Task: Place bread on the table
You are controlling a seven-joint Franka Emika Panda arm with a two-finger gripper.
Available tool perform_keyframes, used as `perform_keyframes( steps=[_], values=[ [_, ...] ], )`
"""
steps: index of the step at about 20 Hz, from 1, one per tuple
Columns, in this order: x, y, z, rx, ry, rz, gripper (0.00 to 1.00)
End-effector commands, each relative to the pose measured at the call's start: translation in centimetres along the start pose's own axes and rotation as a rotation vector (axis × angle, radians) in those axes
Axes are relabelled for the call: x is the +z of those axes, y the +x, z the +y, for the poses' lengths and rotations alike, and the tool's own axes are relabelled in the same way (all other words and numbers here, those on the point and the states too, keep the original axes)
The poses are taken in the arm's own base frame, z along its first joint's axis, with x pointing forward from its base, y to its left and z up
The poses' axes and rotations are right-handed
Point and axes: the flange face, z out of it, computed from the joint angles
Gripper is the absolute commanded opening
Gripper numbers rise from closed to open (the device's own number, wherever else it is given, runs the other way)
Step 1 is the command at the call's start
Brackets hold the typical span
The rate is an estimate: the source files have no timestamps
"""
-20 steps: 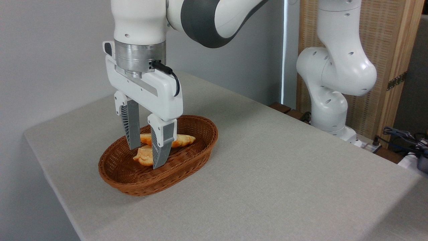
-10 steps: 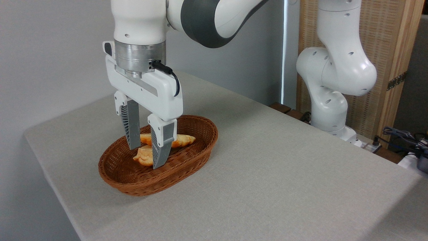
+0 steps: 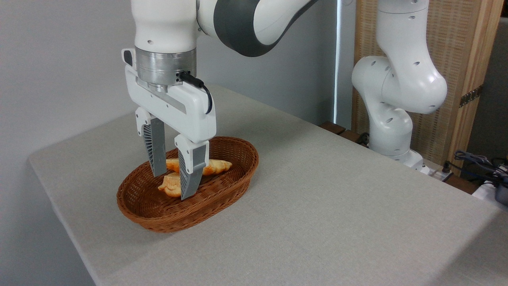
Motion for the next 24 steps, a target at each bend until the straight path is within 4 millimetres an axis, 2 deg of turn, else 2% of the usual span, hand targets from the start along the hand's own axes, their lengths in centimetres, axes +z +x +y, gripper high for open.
perform_keyframes(
  steps=[1,4,7,13,18,21,24],
  values=[
    [-0.3,0.1,0.8,0.025,-0.011,-0.011,1.00],
    [0.0,0.0,1.2,0.027,-0.031,-0.032,1.00],
    [1.1,0.7,3.0,0.049,-0.054,-0.052,1.00],
    [3.8,2.0,8.3,0.132,-0.127,-0.125,1.00],
    [4.5,2.7,10.8,0.186,-0.155,-0.155,1.00],
    [5.9,2.9,12.9,0.222,-0.183,-0.189,1.00],
    [6.9,3.1,14.1,0.242,-0.196,-0.206,1.00]
  ],
)
